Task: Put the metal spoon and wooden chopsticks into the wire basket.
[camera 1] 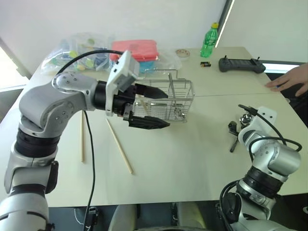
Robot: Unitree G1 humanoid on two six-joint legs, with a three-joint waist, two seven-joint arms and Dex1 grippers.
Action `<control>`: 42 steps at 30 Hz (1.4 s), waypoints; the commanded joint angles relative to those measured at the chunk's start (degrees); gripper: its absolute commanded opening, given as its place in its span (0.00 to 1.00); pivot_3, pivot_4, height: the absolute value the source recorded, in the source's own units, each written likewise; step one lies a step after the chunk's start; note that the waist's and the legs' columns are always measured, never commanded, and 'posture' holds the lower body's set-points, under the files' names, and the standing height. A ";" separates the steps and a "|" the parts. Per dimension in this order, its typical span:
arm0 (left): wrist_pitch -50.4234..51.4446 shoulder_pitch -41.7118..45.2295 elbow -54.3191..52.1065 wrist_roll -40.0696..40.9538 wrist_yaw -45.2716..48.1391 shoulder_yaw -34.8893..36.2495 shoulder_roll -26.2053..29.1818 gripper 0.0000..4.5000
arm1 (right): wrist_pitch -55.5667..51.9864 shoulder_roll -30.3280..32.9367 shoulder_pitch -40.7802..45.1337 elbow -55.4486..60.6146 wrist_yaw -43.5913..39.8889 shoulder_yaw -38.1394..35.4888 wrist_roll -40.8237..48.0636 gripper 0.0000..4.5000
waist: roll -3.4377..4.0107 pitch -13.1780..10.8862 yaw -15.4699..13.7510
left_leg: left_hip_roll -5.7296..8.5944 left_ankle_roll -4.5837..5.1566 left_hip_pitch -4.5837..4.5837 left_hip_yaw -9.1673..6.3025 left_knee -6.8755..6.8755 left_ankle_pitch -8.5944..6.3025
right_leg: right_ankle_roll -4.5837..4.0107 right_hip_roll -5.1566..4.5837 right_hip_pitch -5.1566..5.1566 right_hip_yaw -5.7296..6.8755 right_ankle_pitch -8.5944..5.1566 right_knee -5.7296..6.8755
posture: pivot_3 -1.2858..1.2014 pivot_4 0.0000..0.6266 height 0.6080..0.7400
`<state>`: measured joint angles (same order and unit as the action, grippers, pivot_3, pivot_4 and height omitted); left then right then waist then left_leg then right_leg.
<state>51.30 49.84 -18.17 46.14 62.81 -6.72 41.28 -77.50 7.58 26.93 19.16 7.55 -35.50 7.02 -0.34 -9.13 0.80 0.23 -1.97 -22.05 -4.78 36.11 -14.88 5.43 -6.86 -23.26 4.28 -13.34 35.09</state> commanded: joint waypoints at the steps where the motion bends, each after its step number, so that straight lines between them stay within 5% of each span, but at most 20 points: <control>1: -0.84 0.76 -1.11 -0.35 0.78 0.43 0.01 1.00 | 2.39 -0.28 -0.49 -0.37 0.54 0.51 -0.45 0.97 | 0.00 0.00 0.03 | 0.00 0.00 0.00 0.00 -0.02 0.00 | 0.03 0.00 0.00 0.00 0.01 0.00 | 0.52 0.24 0.69; 5: -0.72 0.79 -1.09 -0.62 1.57 0.40 0.44 1.00 | 4.16 0.03 -1.12 -1.73 0.90 1.19 -0.65 0.97 | 0.00 0.00 0.03 | 0.00 0.00 -0.01 0.00 -0.03 0.00 | 0.19 0.01 -0.02 -0.01 0.10 -0.01 | 0.52 0.24 0.69; 8: -0.98 0.78 -1.05 -1.08 1.91 0.28 0.61 1.00 | 6.32 0.61 -1.73 -3.49 0.93 1.52 -0.71 0.79 | -0.01 0.00 0.04 | 0.00 0.00 -0.01 0.00 0.00 0.00 | 0.19 0.01 -0.02 -0.01 0.09 -0.01 | 0.52 0.24 0.69; 15: 0.01 1.42 -0.97 -0.05 0.79 1.13 -0.19 1.00 | 9.67 1.24 -2.85 -6.58 0.71 1.32 -0.27 0.01 | -0.05 0.03 0.16 | 0.00 0.00 0.06 0.00 0.02 0.00 | 0.07 0.02 0.04 -0.03 0.02 0.01 | 0.52 0.24 0.69; 25: 0.50 1.71 -0.64 0.27 -0.31 1.76 -0.72 1.00 | 11.91 4.22 -3.53 -7.36 -0.54 2.79 -0.57 0.01 | -0.08 0.03 0.10 | 0.00 0.00 0.09 0.02 0.04 0.00 | 0.03 0.03 0.08 -0.11 -0.02 0.00 | 0.52 0.24 0.69; 32: 0.24 0.33 -0.26 -0.07 -2.70 4.76 0.49 1.00 | 27.28 16.97 2.36 -2.80 -11.57 11.40 1.30 0.01 | 0.04 -0.17 0.45 | 0.03 0.00 0.07 0.15 0.01 0.00 | 0.28 0.05 0.00 -0.32 0.05 -0.03 | 0.52 0.24 0.69; 42: 1.52 -3.31 -1.52 0.82 -6.65 11.01 3.94 1.00 | 34.47 3.33 22.26 -5.70 -19.79 14.41 20.45 0.01 | -0.12 -0.26 1.42 | -0.07 0.01 0.41 0.16 -0.19 0.00 | 0.22 0.21 0.15 -0.43 0.09 0.02 | 0.52 0.24 0.69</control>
<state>52.88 46.48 -18.24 46.25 56.87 1.60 44.42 -45.22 11.58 47.68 13.26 -11.36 -22.15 25.37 -0.46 -9.39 2.22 0.17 -1.96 -21.66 -4.62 35.92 -14.88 5.66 -6.66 -23.11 3.84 -13.24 35.11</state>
